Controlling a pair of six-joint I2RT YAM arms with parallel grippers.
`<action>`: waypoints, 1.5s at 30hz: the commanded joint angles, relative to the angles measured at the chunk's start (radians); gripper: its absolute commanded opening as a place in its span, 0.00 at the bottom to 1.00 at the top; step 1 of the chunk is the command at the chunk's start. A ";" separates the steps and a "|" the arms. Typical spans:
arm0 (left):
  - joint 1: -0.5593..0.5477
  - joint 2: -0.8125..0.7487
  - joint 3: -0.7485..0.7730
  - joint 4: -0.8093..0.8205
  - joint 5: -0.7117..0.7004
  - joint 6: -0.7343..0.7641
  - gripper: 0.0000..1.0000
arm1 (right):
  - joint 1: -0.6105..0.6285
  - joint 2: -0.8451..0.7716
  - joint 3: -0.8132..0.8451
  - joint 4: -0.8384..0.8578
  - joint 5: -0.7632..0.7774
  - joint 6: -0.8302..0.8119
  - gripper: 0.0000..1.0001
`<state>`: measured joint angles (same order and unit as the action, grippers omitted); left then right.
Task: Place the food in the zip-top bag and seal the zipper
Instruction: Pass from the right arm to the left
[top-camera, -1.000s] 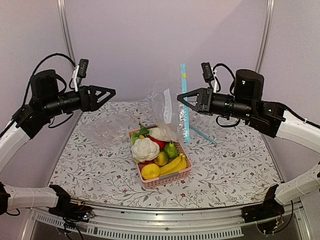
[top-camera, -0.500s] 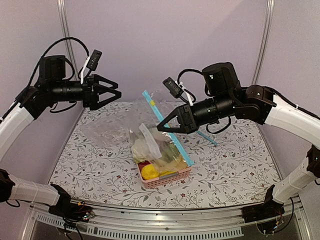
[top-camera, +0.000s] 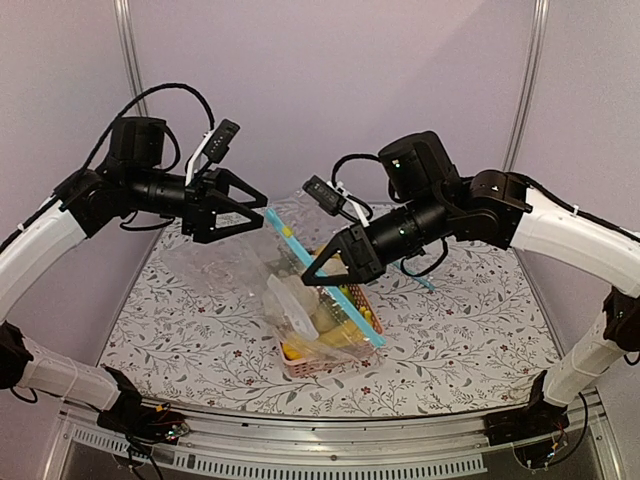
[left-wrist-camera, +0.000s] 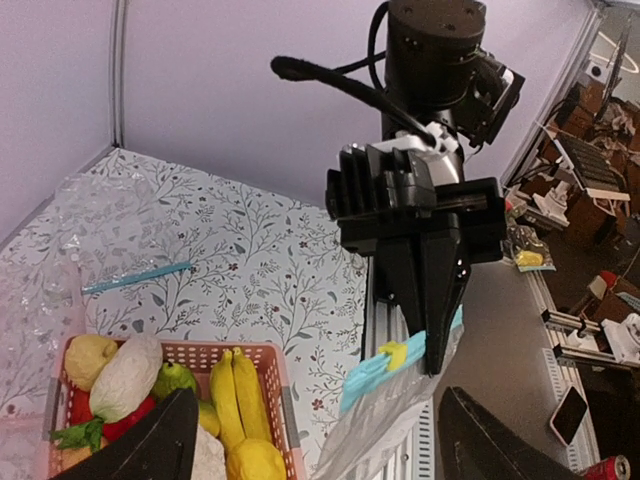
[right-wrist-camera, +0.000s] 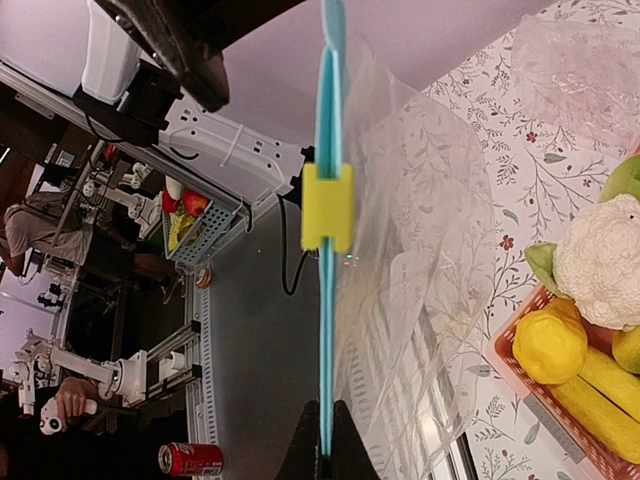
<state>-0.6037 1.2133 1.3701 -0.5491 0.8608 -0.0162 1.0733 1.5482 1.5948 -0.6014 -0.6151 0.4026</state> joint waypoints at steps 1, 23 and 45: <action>-0.026 0.027 0.001 -0.030 0.030 0.012 0.78 | 0.008 0.021 0.029 -0.015 -0.026 -0.013 0.00; -0.027 0.058 -0.007 -0.038 0.099 0.012 0.32 | 0.007 0.029 0.030 -0.023 0.012 -0.031 0.00; -0.025 0.054 -0.018 -0.059 0.155 0.015 0.00 | 0.003 -0.016 0.011 -0.020 0.207 -0.049 0.52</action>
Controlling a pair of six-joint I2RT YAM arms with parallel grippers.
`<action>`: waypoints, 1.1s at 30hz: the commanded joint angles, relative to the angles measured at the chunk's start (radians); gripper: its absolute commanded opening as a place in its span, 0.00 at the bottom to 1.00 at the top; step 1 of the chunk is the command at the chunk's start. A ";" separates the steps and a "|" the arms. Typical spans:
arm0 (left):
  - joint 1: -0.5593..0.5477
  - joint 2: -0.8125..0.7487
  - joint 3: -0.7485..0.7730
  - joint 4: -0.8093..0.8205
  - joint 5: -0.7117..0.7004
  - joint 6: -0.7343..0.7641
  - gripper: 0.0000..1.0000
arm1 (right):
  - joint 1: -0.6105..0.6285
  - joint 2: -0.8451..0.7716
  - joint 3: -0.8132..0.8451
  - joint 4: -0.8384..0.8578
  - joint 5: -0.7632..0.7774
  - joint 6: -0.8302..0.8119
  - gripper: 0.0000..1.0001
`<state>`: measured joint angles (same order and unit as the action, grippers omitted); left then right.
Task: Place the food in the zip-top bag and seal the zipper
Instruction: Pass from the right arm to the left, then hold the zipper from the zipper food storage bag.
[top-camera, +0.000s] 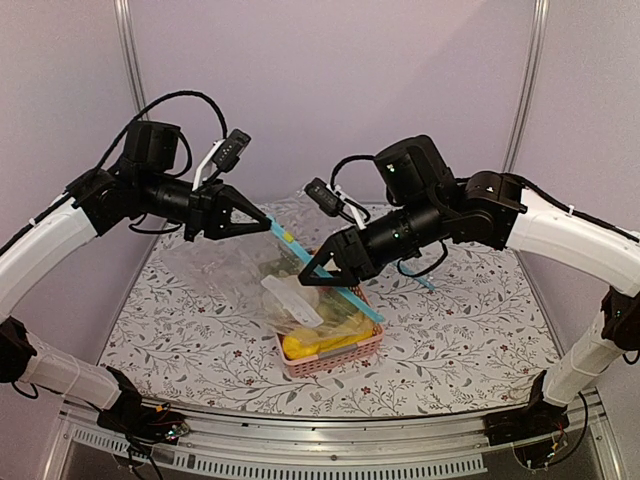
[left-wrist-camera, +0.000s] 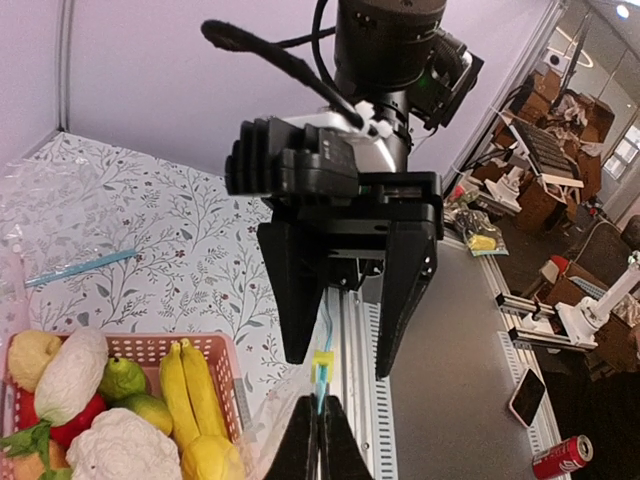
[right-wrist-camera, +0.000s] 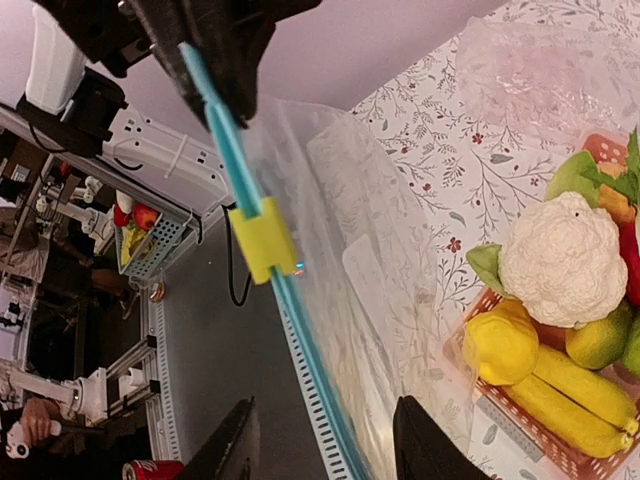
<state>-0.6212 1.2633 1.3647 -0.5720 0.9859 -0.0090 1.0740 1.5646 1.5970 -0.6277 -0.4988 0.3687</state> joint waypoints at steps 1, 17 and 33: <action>-0.008 0.006 -0.014 -0.039 0.038 0.007 0.00 | 0.003 -0.039 0.008 0.013 0.106 -0.018 0.56; -0.008 0.019 -0.051 -0.036 0.050 0.045 0.00 | 0.007 0.035 0.116 0.090 0.060 -0.068 0.44; -0.006 0.025 -0.064 -0.029 0.063 0.047 0.00 | 0.009 0.103 0.139 0.100 0.014 -0.055 0.31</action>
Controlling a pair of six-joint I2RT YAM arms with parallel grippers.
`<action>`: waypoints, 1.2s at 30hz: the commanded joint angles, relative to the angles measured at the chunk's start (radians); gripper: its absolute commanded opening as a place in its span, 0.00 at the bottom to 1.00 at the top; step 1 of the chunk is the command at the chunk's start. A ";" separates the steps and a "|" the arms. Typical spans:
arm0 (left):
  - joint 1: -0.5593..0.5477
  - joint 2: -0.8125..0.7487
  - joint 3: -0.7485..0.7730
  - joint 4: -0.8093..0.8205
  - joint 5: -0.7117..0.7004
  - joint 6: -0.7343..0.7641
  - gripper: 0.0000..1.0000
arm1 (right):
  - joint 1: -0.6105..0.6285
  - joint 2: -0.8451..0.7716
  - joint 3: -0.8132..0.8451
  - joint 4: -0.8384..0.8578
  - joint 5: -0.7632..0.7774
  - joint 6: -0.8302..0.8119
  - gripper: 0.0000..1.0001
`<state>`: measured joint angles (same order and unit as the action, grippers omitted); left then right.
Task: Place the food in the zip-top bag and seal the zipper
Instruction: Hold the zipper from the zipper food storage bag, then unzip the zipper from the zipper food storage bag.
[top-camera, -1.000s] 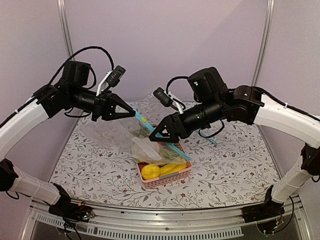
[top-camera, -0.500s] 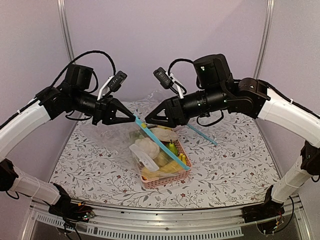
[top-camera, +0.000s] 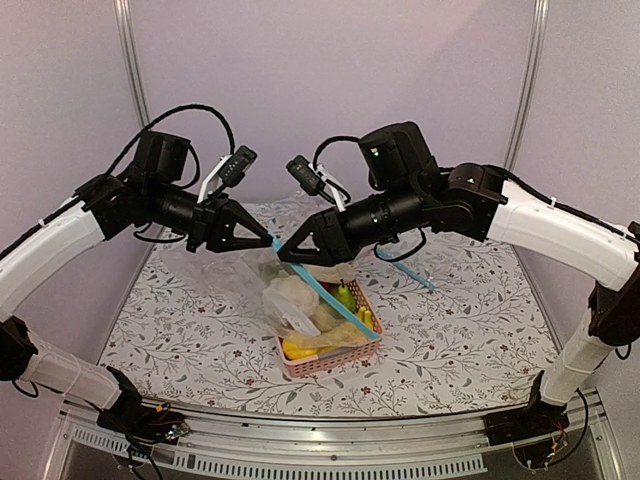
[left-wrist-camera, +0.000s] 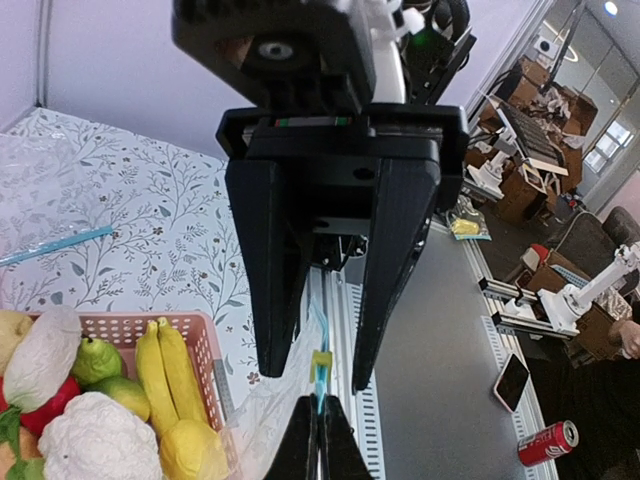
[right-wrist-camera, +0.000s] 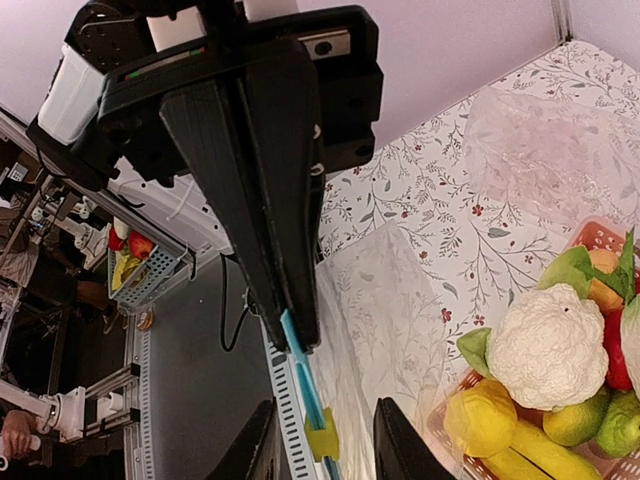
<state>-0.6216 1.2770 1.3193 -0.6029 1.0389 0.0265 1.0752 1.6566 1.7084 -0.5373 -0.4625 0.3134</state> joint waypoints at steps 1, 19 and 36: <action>-0.006 0.011 -0.018 0.002 0.010 0.011 0.00 | 0.008 0.011 0.028 0.010 -0.024 0.000 0.30; 0.002 -0.002 -0.024 0.003 -0.009 0.014 0.00 | 0.008 0.006 0.017 -0.006 -0.032 -0.001 0.12; 0.040 -0.044 -0.070 0.096 -0.048 -0.022 0.00 | 0.006 0.004 0.005 -0.021 -0.019 -0.009 0.05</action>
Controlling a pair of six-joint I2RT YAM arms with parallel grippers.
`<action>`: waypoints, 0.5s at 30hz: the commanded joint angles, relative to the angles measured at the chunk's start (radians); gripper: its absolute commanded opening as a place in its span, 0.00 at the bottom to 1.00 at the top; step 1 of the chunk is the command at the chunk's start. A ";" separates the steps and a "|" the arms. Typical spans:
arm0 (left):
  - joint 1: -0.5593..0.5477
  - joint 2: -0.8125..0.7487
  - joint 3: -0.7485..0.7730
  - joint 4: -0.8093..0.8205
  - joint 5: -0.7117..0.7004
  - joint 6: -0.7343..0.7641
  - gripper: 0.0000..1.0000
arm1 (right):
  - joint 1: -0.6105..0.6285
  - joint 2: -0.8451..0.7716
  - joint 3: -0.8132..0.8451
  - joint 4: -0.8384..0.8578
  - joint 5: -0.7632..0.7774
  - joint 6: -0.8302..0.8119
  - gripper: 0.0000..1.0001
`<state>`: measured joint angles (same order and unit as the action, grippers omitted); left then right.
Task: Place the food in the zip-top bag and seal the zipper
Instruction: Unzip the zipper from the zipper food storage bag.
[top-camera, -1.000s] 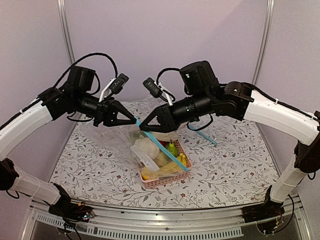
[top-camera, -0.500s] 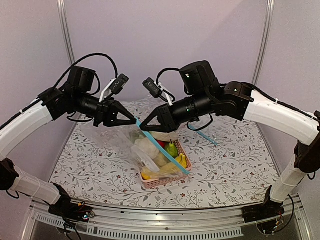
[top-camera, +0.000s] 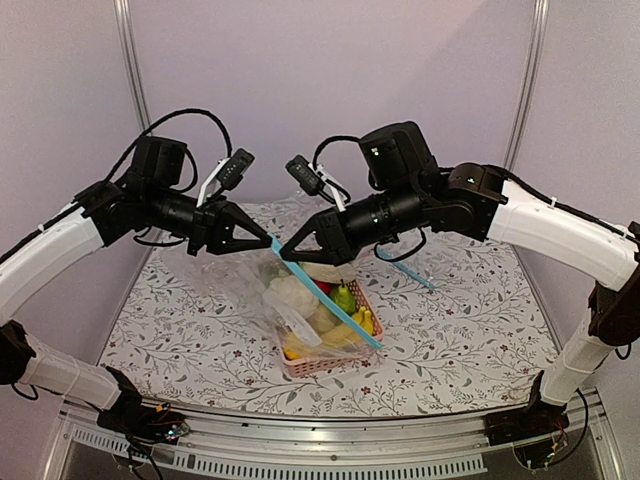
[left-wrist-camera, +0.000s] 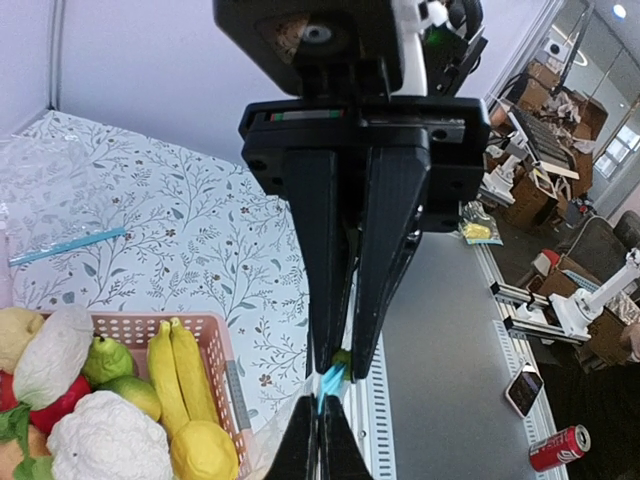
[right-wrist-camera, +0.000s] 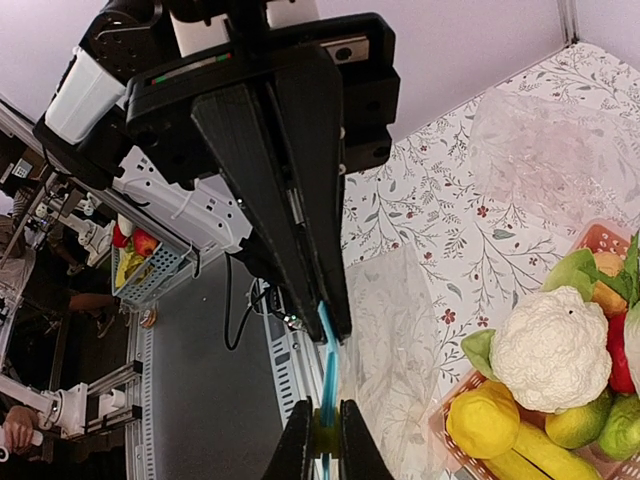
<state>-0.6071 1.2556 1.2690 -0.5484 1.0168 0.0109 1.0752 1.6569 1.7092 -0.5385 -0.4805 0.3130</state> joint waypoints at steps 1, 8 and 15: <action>0.028 -0.026 -0.022 0.047 -0.027 -0.007 0.00 | 0.008 0.004 0.003 -0.020 -0.001 -0.008 0.04; 0.059 -0.035 -0.052 0.097 -0.048 -0.041 0.00 | 0.008 -0.005 -0.028 -0.022 0.041 -0.014 0.03; 0.116 -0.054 -0.105 0.175 -0.063 -0.081 0.00 | 0.007 0.001 -0.029 -0.055 0.084 -0.035 0.03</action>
<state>-0.5404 1.2304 1.1870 -0.4351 0.9993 -0.0456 1.0752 1.6569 1.6871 -0.5278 -0.4099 0.3004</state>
